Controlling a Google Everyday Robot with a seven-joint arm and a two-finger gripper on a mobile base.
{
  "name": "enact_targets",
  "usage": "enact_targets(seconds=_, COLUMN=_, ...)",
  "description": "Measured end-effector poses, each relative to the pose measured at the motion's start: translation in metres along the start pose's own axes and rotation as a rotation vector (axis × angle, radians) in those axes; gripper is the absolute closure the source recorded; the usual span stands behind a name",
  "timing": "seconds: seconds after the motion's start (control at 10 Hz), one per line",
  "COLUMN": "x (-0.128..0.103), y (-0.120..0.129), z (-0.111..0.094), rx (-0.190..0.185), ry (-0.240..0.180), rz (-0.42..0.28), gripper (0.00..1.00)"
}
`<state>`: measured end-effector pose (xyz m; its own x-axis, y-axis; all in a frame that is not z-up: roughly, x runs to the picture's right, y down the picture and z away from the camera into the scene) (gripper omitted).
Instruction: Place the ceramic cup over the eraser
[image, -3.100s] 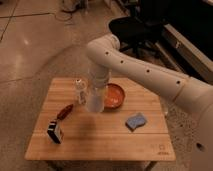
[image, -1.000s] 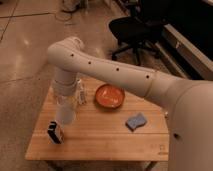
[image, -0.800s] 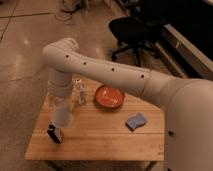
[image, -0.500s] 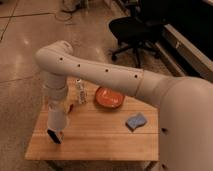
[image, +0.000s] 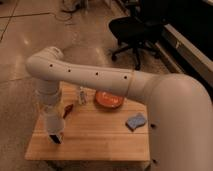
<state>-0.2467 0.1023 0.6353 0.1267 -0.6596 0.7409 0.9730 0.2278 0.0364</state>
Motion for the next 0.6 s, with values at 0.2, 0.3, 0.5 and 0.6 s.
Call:
enact_targets(seconds=0.2, x=0.001, y=-0.002, z=0.009, rx=-0.028, ry=0.04, rz=0.002, gripper=1.0)
enact_targets(seconds=0.3, x=0.001, y=-0.003, z=0.013, rx=-0.037, ry=0.054, rz=0.004, gripper=1.0)
enact_targets(seconds=0.5, x=-0.003, y=-0.005, z=0.023, rx=-0.05, ry=0.069, rz=0.01, gripper=1.0)
enact_targets(seconds=0.6, x=-0.008, y=-0.006, z=0.029, rx=-0.054, ry=0.063, rz=0.011, gripper=1.0)
